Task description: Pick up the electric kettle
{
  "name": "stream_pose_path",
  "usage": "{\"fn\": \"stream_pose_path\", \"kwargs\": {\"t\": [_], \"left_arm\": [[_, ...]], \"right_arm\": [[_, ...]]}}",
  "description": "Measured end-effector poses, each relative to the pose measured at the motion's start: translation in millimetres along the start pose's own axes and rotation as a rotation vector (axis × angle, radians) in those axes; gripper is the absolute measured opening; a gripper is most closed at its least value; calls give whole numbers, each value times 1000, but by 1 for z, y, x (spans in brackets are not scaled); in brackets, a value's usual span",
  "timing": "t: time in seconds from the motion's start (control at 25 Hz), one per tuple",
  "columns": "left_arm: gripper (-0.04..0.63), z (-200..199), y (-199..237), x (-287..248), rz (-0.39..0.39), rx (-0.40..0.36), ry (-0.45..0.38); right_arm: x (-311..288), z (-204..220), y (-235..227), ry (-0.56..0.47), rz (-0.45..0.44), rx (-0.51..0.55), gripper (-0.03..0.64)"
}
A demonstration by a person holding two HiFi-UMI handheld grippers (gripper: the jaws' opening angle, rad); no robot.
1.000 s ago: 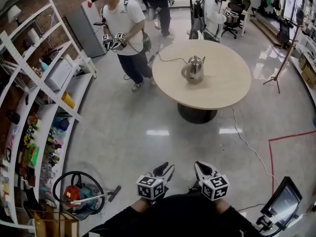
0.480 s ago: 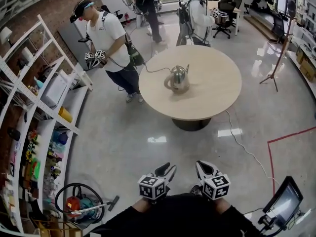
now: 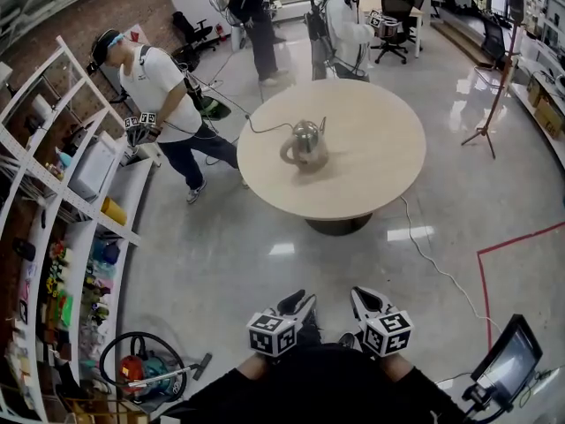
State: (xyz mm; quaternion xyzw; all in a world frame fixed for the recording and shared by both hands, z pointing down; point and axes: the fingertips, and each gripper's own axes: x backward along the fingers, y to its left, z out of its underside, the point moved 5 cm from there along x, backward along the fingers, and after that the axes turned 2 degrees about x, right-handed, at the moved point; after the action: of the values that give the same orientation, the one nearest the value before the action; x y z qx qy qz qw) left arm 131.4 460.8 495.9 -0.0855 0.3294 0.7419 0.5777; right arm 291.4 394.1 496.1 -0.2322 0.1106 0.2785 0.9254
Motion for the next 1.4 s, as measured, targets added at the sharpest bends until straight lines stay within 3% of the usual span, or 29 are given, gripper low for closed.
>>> {"fn": "stream_pose_path", "kwargs": {"t": [0.24, 0.56, 0.92, 1.4], "left_arm": [[144, -13, 23, -30, 8, 13, 0], [144, -49, 47, -67, 88, 3, 26], [143, -122, 124, -131, 118, 34, 19], [144, -188, 216, -157, 136, 119, -1]], "right_arm": [[-29, -7, -22, 5, 14, 4, 6], [-60, -33, -42, 8, 95, -2, 6], [-165, -79, -73, 55, 105, 37, 6], [-268, -135, -69, 113, 118, 83, 6]]}}
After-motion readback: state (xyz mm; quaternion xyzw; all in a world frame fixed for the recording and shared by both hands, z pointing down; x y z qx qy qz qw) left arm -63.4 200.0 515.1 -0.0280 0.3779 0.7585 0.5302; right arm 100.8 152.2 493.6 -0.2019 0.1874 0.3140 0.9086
